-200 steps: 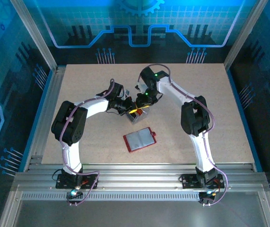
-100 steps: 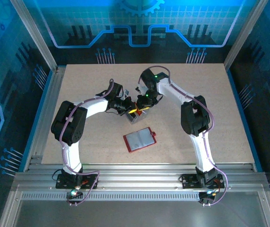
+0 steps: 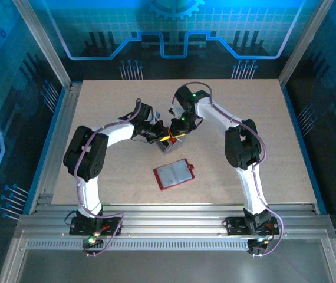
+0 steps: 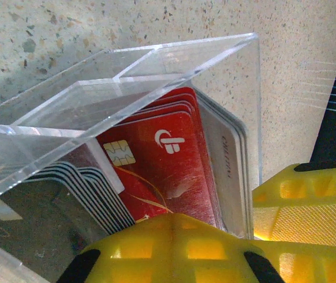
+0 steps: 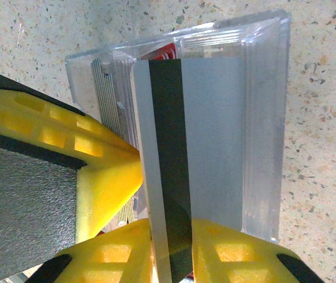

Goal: Put the credit cards into the card holder

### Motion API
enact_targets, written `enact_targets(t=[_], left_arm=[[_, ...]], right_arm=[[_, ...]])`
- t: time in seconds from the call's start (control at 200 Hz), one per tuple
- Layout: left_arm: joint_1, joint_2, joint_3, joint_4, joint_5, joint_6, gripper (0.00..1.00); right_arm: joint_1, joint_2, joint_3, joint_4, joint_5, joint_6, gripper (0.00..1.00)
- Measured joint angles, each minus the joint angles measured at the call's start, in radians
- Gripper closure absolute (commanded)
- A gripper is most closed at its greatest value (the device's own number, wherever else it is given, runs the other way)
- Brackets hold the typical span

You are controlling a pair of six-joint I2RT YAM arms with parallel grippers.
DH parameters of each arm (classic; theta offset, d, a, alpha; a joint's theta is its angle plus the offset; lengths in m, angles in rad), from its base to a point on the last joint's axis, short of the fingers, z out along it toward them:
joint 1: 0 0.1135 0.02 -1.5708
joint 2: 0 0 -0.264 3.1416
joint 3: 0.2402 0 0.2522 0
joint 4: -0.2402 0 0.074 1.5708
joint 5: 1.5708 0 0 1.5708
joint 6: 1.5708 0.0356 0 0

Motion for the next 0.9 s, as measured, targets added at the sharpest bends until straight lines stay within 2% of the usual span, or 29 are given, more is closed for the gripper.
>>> enact_targets(t=[0.44,0.895], left_arm=[[0.000,0.000,0.000,0.000,0.000,0.000,0.99],[0.000,0.000,0.000,0.000,0.000,0.000,0.99]], right_arm=[[0.003,0.000,0.029,-0.010,-0.058,0.000,0.75],[0.015,0.000,0.038,-0.028,-0.023,0.000,0.84]])
